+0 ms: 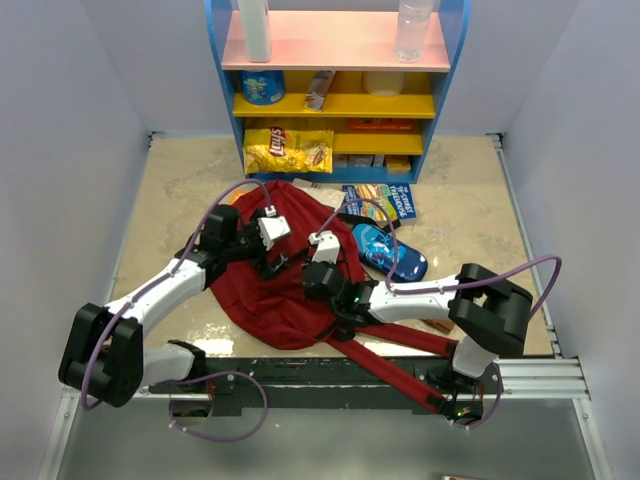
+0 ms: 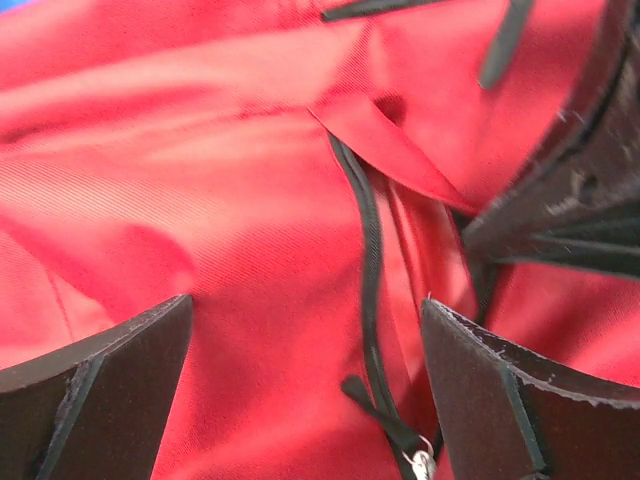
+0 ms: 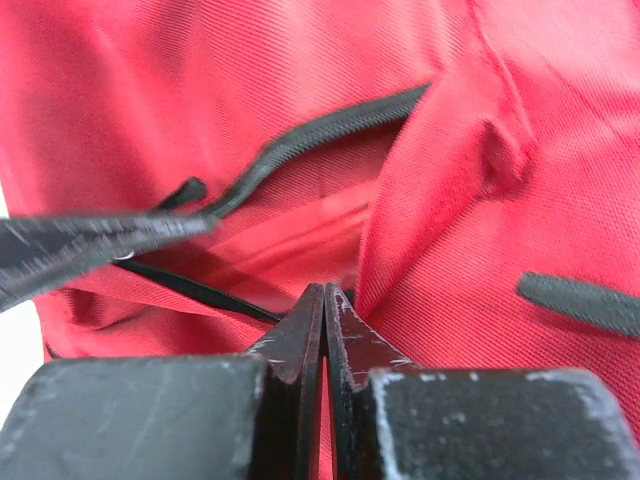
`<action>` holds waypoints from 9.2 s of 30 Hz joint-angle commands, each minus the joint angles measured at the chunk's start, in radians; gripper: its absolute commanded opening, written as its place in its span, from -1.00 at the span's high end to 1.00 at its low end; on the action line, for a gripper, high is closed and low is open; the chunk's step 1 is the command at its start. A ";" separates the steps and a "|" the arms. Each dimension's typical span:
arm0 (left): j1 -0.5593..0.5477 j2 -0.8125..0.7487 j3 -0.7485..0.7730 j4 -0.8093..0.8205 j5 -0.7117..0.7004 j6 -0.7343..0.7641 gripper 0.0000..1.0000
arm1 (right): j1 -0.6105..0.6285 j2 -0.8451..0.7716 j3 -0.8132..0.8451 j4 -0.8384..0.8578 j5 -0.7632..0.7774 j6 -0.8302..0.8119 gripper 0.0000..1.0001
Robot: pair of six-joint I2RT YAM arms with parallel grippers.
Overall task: Pack the student bag
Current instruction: Unzip the student bag at the center of the board, then pick up the personal item from the center of the board, then place the personal item in the student bag.
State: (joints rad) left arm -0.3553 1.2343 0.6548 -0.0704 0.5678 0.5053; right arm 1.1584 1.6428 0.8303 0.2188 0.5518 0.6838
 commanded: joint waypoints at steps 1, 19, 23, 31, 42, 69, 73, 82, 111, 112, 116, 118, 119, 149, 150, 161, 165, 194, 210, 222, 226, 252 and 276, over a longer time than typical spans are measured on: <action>-0.031 0.042 0.002 0.158 -0.039 -0.062 -1.00 | 0.001 -0.009 -0.052 0.037 0.051 0.108 0.97; -0.128 0.077 -0.072 0.291 -0.256 -0.036 -0.80 | 0.001 -0.020 -0.077 0.053 0.037 0.143 1.00; -0.148 0.076 -0.078 0.327 -0.354 -0.050 -0.60 | 0.001 -0.034 -0.095 0.056 0.030 0.152 1.00; -0.155 0.074 -0.046 0.281 -0.384 -0.056 0.10 | 0.003 -0.038 -0.088 0.045 0.031 0.152 1.00; -0.157 0.025 0.112 0.086 -0.313 -0.070 1.00 | 0.001 -0.110 -0.080 -0.021 0.085 0.126 1.00; -0.146 -0.081 0.192 -0.224 -0.278 0.024 1.00 | -0.057 -0.615 -0.108 -1.570 0.186 1.398 -0.59; -0.146 -0.088 0.190 -0.229 -0.279 0.030 1.00 | -0.199 -0.615 -0.071 -1.543 0.241 1.217 -0.64; -0.140 -0.088 0.186 -0.220 -0.279 0.038 1.00 | -0.420 -0.405 -0.031 -1.308 0.235 0.843 -0.41; -0.137 -0.096 0.183 -0.218 -0.255 0.048 1.00 | -0.497 -0.090 -0.026 -1.116 0.117 0.672 0.28; -0.136 -0.096 0.181 -0.218 -0.255 0.050 1.00 | -0.497 -0.087 -0.025 -1.115 0.115 0.671 0.31; -0.132 -0.102 0.180 -0.218 -0.256 0.059 1.00 | -0.497 -0.080 -0.023 -1.104 0.106 0.660 0.46; -0.131 -0.107 0.177 -0.216 -0.255 0.061 1.00 | -0.496 -0.075 -0.025 -1.095 0.099 0.655 0.70; -0.129 -0.105 0.177 -0.216 -0.253 0.059 1.00 | -0.497 -0.074 -0.025 -1.092 0.096 0.652 0.82; -0.105 -0.096 0.143 -0.175 -0.276 0.062 1.00 | -0.229 -0.249 0.588 -1.158 0.253 0.454 1.00; -0.105 -0.095 0.141 -0.172 -0.276 0.062 1.00 | -0.211 -0.239 0.614 -1.158 0.264 0.448 1.00; -0.100 -0.079 0.124 -0.144 -0.269 0.038 1.00 | 0.023 -0.189 0.757 -0.951 0.275 0.366 1.00; -0.082 -0.072 0.114 -0.129 -0.247 0.010 1.00 | 0.047 -0.235 0.684 -0.779 0.203 0.327 1.00; 0.070 -0.087 0.166 -0.172 -0.017 -0.027 1.00 | -0.077 -0.186 0.133 -0.073 -0.090 0.292 1.00; 0.070 -0.073 0.210 -0.198 0.040 -0.053 1.00 | -0.117 0.057 0.211 -0.072 -0.052 0.263 1.00; 0.070 -0.035 0.203 -0.224 0.138 -0.036 1.00 | -0.082 0.184 0.375 0.056 0.029 0.224 1.00; 0.072 -0.021 0.213 -0.226 0.123 -0.042 1.00 | -0.065 0.160 0.317 0.141 0.017 0.142 0.12; 0.079 0.002 0.227 -0.203 0.086 -0.051 1.00 | 0.066 0.038 0.158 -0.033 0.076 0.054 1.00; 0.079 -0.010 0.221 -0.238 0.118 -0.017 1.00 | 0.050 0.301 0.372 0.028 0.160 -0.082 1.00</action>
State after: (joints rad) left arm -0.2771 1.2419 0.8341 -0.3313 0.6220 0.4721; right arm 1.2182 1.9411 1.1351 0.1825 0.6643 0.6598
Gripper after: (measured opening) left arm 0.029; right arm 0.007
